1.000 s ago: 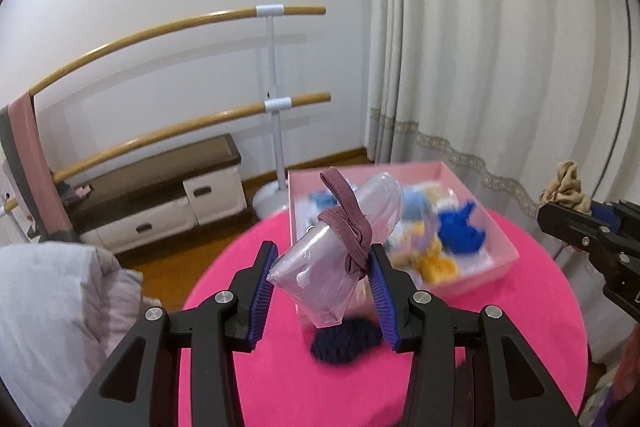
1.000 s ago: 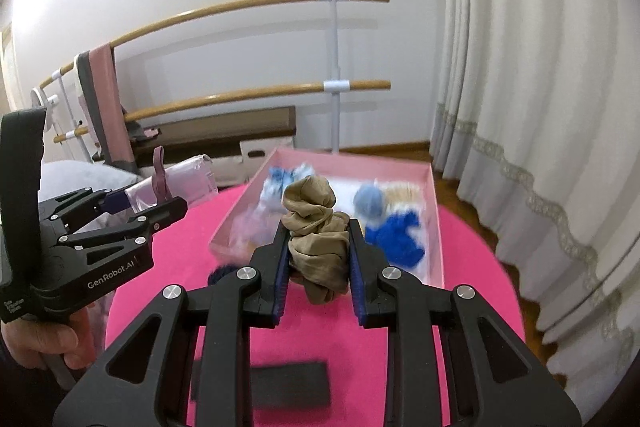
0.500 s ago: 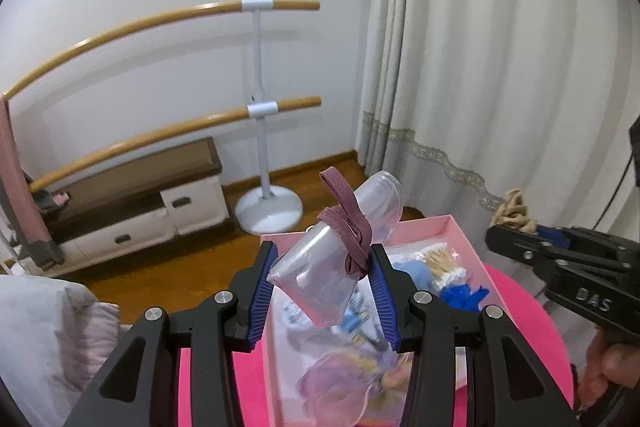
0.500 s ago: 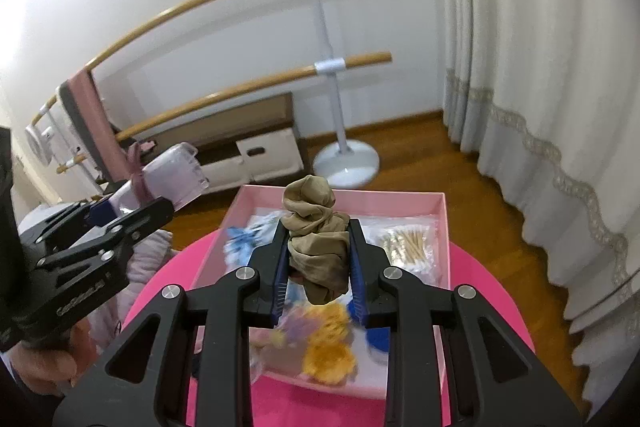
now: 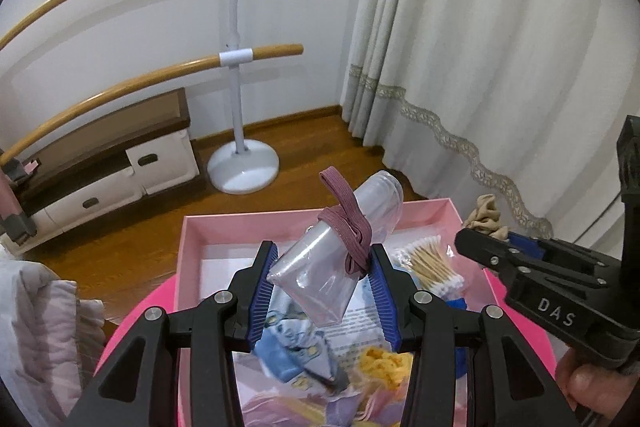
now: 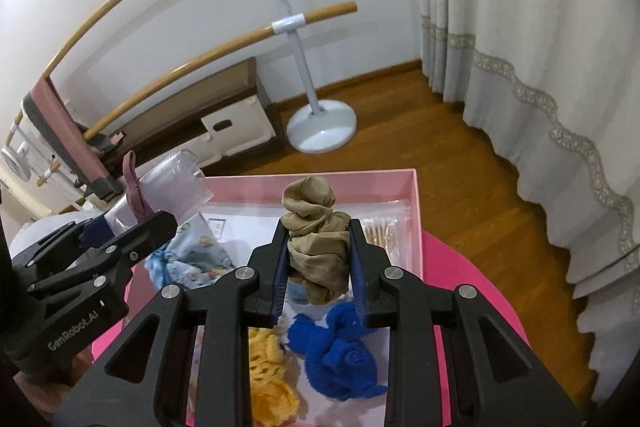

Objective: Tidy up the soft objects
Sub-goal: 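Carry the clear pouch with the left gripper while the right gripper carries the tan scrunchie, then open both grippers to drop the pouch and tan scrunchie into the box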

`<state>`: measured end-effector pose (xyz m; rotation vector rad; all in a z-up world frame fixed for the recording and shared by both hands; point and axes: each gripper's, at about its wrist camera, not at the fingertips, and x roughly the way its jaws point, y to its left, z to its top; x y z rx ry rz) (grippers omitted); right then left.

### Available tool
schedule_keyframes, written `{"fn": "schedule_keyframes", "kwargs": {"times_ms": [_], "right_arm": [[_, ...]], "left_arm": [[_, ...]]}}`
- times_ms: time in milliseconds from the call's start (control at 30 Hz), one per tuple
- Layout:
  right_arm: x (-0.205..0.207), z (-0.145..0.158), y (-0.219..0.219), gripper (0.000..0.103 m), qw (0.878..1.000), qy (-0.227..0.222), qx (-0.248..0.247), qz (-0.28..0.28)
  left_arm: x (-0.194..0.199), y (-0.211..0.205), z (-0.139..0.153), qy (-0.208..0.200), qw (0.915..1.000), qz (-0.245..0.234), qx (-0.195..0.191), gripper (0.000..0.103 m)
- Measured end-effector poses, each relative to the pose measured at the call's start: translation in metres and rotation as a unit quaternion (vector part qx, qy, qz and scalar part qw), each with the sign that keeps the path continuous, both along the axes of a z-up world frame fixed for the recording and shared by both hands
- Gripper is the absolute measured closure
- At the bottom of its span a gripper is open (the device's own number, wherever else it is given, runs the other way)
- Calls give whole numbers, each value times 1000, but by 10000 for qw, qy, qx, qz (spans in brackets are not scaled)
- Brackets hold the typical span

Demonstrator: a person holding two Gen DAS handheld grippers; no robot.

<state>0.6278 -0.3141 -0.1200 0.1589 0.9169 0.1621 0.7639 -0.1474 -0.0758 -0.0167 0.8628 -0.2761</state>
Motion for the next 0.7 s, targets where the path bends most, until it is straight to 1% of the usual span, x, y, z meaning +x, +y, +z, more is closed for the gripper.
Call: {"fn": "schedule_keyframes", "kwargs": {"times_ms": [100, 300, 367, 400, 433, 467, 500, 533, 633, 700], "right_arm": [[2, -5, -6, 78, 10000, 43, 18, -21], [4, -6, -8, 77, 10000, 62, 48, -62], [5, -6, -7, 75, 9999, 72, 55, -76], [6, -6, -6, 72, 9999, 80, 70, -88], [7, -7, -7, 69, 9999, 88, 80, -111], [7, -8, -6, 62, 9998, 89, 90, -125], [6, -8, -6, 58, 9998, 93, 103, -121], [5, -9, -7, 56, 9998, 92, 122, -127], [1, -7, -11, 37, 9996, 51, 180, -205], [-3, -5, -16, 11, 9993, -22, 236, -299]], "left_arm": [[19, -11, -4, 86, 10000, -47, -3, 61], [44, -24, -15, 219, 9998, -41, 5, 60], [49, -29, -18, 229, 9997, -50, 38, 57], [45, -31, -18, 228, 9997, -63, 50, 55], [47, -32, -17, 215, 9997, -65, 89, 50], [46, -33, -17, 179, 9998, -53, 118, 40], [49, -33, -14, 112, 9998, -20, 154, 35], [42, -34, -13, 48, 9998, 9, 173, 29], [31, -31, -7, -73, 9997, 84, 219, 22], [25, -28, -3, -158, 9995, 145, 215, 15]]}}
